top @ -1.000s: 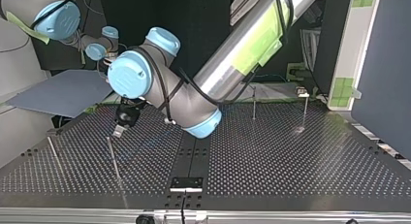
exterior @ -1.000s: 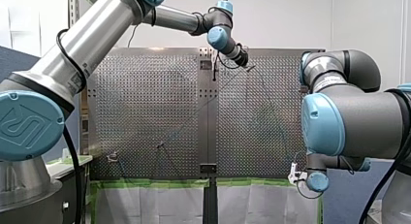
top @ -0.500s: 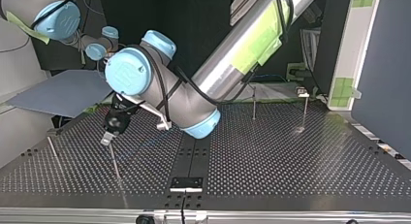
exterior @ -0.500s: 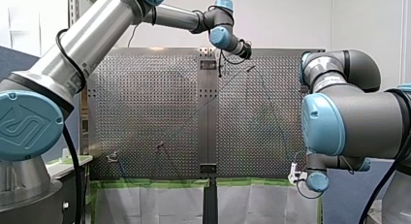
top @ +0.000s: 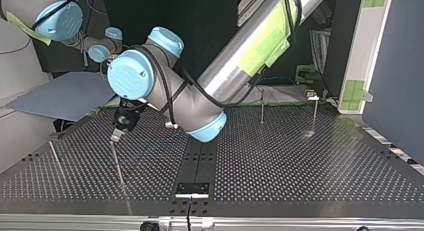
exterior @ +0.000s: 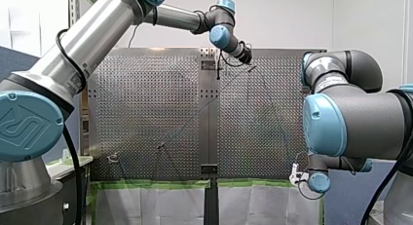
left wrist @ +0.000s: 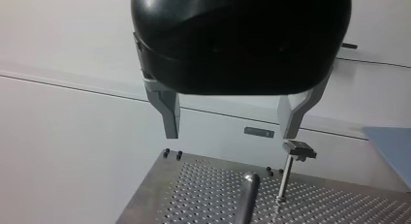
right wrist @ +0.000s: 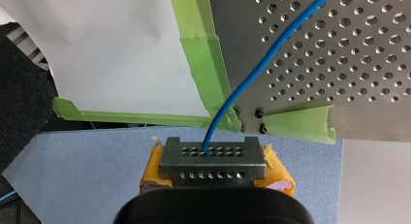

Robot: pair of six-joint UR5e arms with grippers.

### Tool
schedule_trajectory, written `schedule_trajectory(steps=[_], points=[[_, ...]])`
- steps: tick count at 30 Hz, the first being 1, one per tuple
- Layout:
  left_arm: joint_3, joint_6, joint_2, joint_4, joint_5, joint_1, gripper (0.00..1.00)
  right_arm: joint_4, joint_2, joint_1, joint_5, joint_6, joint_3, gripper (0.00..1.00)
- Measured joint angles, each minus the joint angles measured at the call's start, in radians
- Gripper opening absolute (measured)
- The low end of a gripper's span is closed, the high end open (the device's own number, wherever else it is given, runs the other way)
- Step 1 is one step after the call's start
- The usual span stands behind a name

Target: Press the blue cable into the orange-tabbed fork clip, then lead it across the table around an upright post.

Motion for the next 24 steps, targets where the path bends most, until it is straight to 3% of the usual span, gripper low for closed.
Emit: schedule_trajectory(steps=[13, 24], points=[[-0.023, -0.002, 0.0, -0.006, -0.014, 0.004, 1.0, 0.002, 0.0, 0.0, -0.003, 0.001, 0.0, 0.0], [-0.024, -0.032, 0.001, -0.042, -0.106, 0.001, 1.0, 0.008, 0.0, 0.001, -0.009, 0.0, 0.0, 0.0]])
